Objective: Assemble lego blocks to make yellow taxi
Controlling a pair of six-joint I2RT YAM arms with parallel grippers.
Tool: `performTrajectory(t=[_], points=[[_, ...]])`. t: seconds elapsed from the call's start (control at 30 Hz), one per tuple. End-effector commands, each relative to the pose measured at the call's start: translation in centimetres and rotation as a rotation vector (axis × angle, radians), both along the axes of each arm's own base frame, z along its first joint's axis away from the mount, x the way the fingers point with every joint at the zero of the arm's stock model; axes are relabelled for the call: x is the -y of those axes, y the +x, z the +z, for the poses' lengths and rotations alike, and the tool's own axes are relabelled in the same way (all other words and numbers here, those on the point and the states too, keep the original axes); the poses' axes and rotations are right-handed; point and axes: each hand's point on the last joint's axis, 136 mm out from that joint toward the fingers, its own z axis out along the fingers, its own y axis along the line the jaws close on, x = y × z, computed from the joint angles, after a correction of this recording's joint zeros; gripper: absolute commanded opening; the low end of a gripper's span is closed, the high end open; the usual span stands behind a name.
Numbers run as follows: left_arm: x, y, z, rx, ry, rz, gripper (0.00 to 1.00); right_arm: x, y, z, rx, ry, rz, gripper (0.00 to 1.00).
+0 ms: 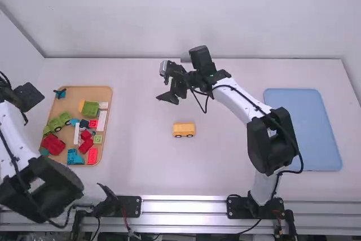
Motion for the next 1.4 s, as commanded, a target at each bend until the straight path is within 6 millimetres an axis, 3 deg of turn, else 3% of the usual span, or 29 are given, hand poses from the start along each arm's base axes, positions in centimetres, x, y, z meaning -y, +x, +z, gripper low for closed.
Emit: performTrajectory(t=[0.0, 0.27, 0.53, 0.67, 0.83, 1.1, 1.37], points=[[-0.3, 2.0, -0.6, -0.027, -0.04, -0.07, 0.99, -0.1, 0.3, 2.3, 0.042, 0.027, 0.0, 0.98], [-0.9, 3.4, -4.8, -0.174, -0.189, -0.092, 0.99, 0.2, 0.7, 1.8, 0.042, -0.001, -0.03, 0.99], [1.0, 6.7, -10.3, -0.269, -0.256, -0.176, 0.99, 0.3, 0.8, 1.7, 0.041, -0.006, -0.035, 0.99], [2.0, 8.6, -11.9, -0.299, -0.24, -0.218, 1.0, 0.3, 0.8, 1.7, 0.012, -0.007, -0.049, 0.99], [2.2, 10.1, -13.7, -0.326, -0.211, -0.238, 0.9, 0.5, 0.6, 1.2, -0.018, -0.022, -0.056, 0.99], [2.4, 10.0, -17.9, -0.412, -0.255, -0.31, 0.77, 0.6, 0.4, 1.0, -0.031, -0.029, -0.055, 0.98], [2.6, 9.7, -19.4, -0.458, -0.251, -0.391, 0.69, 0.6, 0.4, 1.0, -0.033, -0.03, -0.055, 0.99]])
